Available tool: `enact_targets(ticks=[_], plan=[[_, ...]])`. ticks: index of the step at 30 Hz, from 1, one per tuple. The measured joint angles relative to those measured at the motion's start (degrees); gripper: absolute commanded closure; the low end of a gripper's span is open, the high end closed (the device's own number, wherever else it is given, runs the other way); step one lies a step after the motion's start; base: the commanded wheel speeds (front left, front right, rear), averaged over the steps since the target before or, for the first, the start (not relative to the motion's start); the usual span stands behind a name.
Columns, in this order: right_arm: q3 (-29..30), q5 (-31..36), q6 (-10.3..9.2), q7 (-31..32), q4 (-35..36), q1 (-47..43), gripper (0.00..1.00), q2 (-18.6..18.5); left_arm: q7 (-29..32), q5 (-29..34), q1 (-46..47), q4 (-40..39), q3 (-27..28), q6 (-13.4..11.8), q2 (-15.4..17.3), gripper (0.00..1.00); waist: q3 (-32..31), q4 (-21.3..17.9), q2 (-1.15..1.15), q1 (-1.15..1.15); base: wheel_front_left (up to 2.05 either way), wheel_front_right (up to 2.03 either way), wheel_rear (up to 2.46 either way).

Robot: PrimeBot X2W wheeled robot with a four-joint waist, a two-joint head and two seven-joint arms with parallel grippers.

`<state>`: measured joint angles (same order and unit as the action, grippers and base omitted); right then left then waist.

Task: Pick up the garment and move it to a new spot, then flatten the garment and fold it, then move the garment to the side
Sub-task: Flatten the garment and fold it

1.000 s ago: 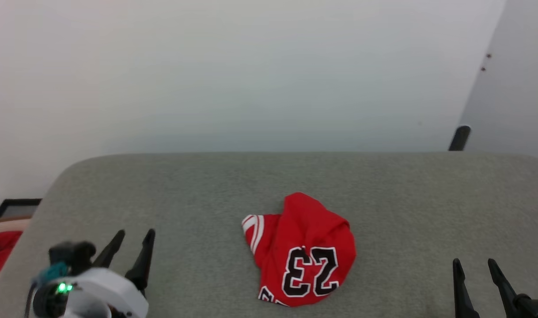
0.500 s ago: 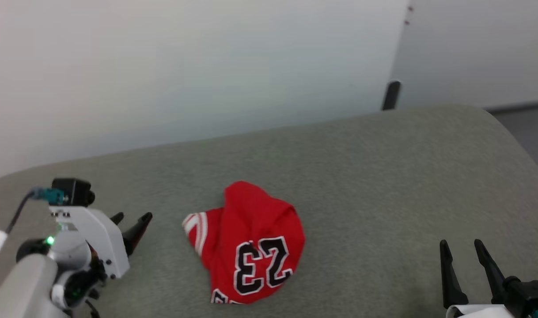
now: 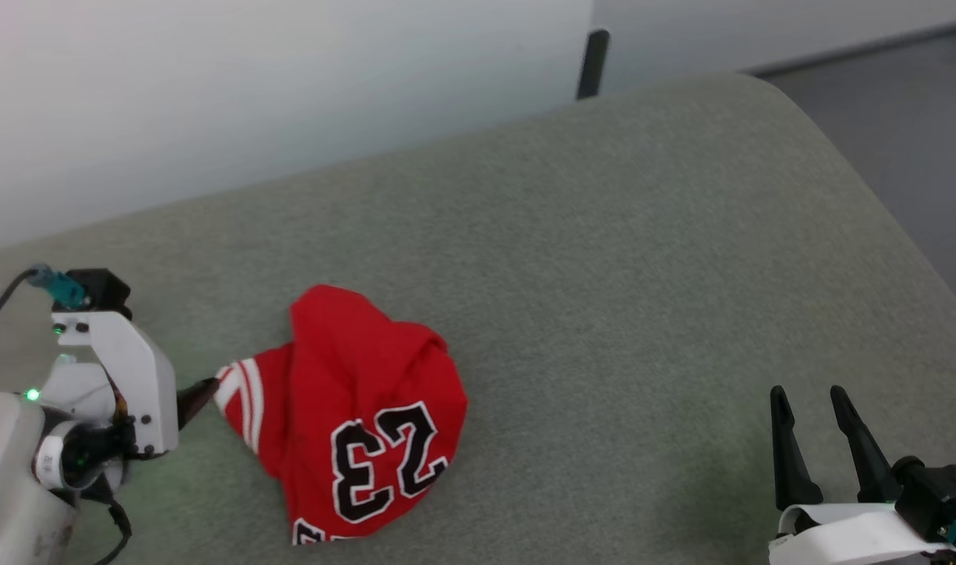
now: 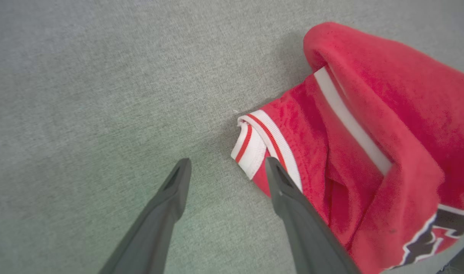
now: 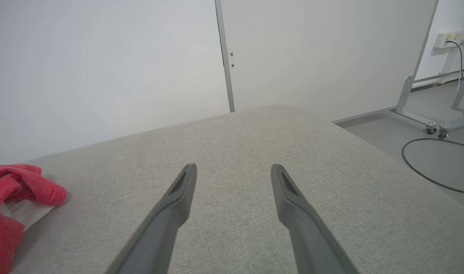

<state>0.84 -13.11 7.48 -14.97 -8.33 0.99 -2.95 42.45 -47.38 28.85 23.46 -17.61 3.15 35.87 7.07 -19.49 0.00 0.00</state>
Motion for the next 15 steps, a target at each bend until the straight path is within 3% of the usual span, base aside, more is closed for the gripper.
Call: enact_targets(ticks=[14, 15], plan=[[-1.07, -0.38, 0.00, 0.00, -0.04, 1.13, 0.00, 0.01, 7.03, 0.00, 2.87, 5.46, -2.56, -2.47, -0.97, 0.00, 4.56, -3.90, 0.00, 0.00, 0.00, 0.00, 0.00], [-1.14, -0.32, 0.00, 0.00, -0.08, 1.15, 0.00, 0.01, 7.14, -0.10, 3.05, 5.88, -2.56, -2.49, -1.24, 0.07, 4.46, -3.84, 0.00, 0.00, 0.00, 0.00, 0.00]])
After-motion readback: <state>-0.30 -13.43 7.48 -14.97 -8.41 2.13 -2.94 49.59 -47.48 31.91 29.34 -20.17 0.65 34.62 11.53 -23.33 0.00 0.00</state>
